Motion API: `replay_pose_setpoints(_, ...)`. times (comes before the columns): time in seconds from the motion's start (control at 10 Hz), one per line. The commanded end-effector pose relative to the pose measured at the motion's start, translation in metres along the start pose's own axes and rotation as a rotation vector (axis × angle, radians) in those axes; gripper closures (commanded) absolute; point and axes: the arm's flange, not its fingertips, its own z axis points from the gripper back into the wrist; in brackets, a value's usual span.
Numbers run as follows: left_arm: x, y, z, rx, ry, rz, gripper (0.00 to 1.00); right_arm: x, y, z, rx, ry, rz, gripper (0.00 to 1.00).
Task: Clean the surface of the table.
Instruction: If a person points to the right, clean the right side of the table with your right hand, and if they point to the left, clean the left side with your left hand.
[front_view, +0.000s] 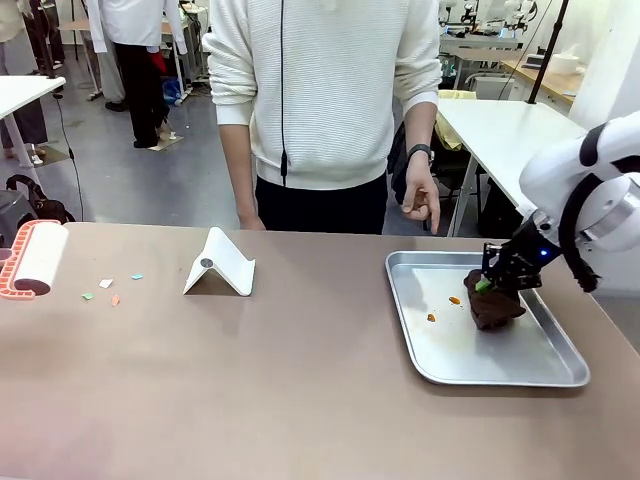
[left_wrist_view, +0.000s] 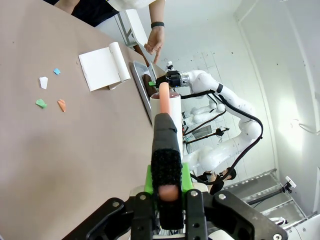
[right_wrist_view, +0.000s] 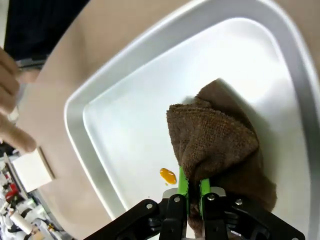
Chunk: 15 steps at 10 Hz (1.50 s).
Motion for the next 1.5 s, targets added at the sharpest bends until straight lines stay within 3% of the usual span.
replay_pose_setpoints(0.0, -0.001, -0.004, -0.002, -0.001, -0.003, -0.017, 1.00, 0.001, 0.020, -0.010, 0.025, 0.014, -0.001, 0.91)
replay_pose_setpoints(0.3, -0.001, -0.004, -0.002, -0.001, -0.003, -0.017, 1.00, -0.008, 0.051, -0.032, 0.017, 0.084, 0.083, 0.91)
replay_pose_setpoints(0.7, -0.001, -0.004, -0.002, -0.001, -0.003, -0.017, 1.00, -0.031, 0.082, -0.047, 0.058, 0.275, 0.271, 0.91)
replay_pose_setpoints(1.1, -0.001, -0.004, -0.002, -0.001, -0.003, -0.017, 1.00, -0.052, 0.090, -0.059, -0.071, 0.400, 0.496, 0.91)
replay_pose_setpoints(1.4, -0.001, -0.004, -0.002, -0.001, -0.003, -0.017, 1.00, -0.046, 0.081, -0.054, -0.140, 0.330, 0.461, 0.91)
